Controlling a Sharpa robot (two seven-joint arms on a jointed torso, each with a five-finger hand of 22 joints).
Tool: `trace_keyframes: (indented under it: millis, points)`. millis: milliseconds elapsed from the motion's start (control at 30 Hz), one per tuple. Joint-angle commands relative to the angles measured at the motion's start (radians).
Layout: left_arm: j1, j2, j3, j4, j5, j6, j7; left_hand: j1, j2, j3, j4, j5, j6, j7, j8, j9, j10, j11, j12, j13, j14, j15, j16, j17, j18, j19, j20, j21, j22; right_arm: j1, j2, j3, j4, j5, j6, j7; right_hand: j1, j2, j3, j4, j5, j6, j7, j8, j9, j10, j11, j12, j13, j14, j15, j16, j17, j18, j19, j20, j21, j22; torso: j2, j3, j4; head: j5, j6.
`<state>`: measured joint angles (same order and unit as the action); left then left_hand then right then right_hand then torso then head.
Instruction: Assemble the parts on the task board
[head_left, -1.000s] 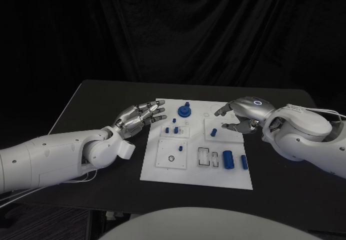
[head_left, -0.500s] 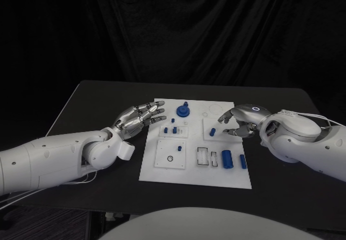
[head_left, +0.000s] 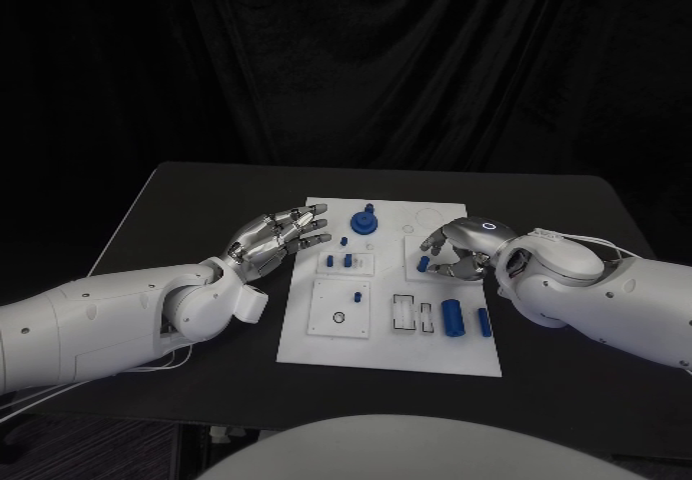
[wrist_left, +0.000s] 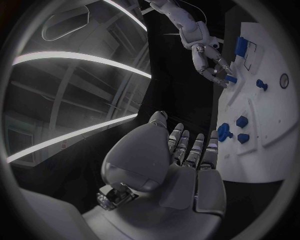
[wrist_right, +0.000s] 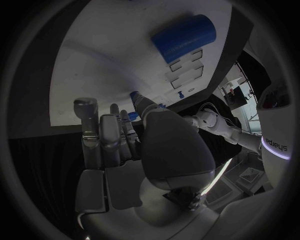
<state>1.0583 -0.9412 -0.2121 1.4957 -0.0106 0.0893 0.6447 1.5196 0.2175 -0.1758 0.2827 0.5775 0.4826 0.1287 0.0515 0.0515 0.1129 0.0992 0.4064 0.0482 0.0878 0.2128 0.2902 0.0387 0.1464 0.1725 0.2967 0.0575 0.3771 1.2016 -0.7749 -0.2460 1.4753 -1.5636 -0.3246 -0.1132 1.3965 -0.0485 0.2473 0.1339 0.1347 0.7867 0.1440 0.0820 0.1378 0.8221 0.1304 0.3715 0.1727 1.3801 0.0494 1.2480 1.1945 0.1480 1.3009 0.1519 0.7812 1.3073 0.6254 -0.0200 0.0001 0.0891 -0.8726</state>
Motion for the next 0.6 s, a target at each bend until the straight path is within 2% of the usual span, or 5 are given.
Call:
trace_keyframes:
  millis: [33, 367, 500, 600]
  points:
    - [-0.002, 0.001, 0.001, 0.001, 0.004, 0.015, 0.014, 0.010, -0.001, 0.006, -0.001, 0.007, 0.002, 0.003, 0.006, 0.001, 0.002, 0.007, 0.002, 0.000, -0.001, 0.005, 0.001, 0.001, -0.019, 0.006, -0.003, 0.004, -0.002, -0.007, 0.010, 0.001, -0.011, 0.021, -0.044, 0.030, 0.013, 0.000, -0.001, -0.001, -0.005, 0.008, 0.002, 0.000, 0.001, 0.009, 0.001, 0.004, 0.001, 0.006, 0.000, 0.007, 0.001, -0.017, 0.006, -0.002, 0.005, 0.090, 0.000, 0.0001, 0.0001, 0.001, 0.000]
    - [-0.004, 0.002, 0.001, -0.001, 0.004, 0.016, 0.013, 0.012, -0.001, 0.008, -0.002, 0.009, 0.002, 0.003, 0.006, 0.001, 0.002, 0.007, 0.003, 0.000, -0.001, 0.005, 0.001, 0.001, -0.020, 0.006, -0.003, 0.004, -0.003, -0.014, 0.029, 0.002, -0.023, 0.027, -0.028, 0.037, 0.020, 0.000, 0.002, 0.005, -0.011, 0.036, 0.006, 0.009, 0.007, 0.043, -0.007, 0.015, 0.005, 0.008, -0.006, 0.009, 0.002, -0.017, 0.009, -0.006, 0.008, 0.091, 0.000, 0.0004, 0.0011, -0.004, 0.000]
    - [-0.004, 0.003, 0.001, -0.002, 0.004, 0.018, 0.012, 0.012, -0.001, 0.008, -0.002, 0.009, 0.002, 0.003, 0.006, 0.001, 0.002, 0.007, 0.003, 0.000, -0.001, 0.005, 0.001, 0.001, -0.020, 0.006, -0.003, 0.004, -0.003, -0.015, 0.032, 0.002, -0.022, 0.028, -0.028, 0.038, 0.037, 0.003, 0.020, 0.008, 0.001, 0.096, 0.007, 0.033, 0.022, 0.098, -0.023, 0.027, 0.008, 0.011, -0.019, 0.012, 0.003, -0.018, 0.015, -0.016, 0.019, 0.093, 0.000, 0.0001, 0.0011, -0.003, 0.000]
    - [-0.005, 0.003, 0.001, -0.002, 0.004, 0.019, 0.012, 0.013, 0.000, 0.008, -0.002, 0.010, 0.001, 0.003, 0.005, 0.001, 0.001, 0.007, 0.002, 0.000, -0.001, 0.005, 0.001, 0.001, -0.020, 0.006, -0.003, 0.004, -0.003, -0.015, 0.032, 0.002, -0.021, 0.028, -0.031, 0.039, 0.062, 0.009, 0.039, -0.003, 0.020, 0.138, 0.008, 0.051, 0.035, 0.137, -0.036, 0.035, 0.012, 0.016, -0.030, 0.017, 0.009, -0.019, 0.020, -0.025, 0.032, 0.096, 0.000, -0.0001, 0.0007, -0.002, 0.000]
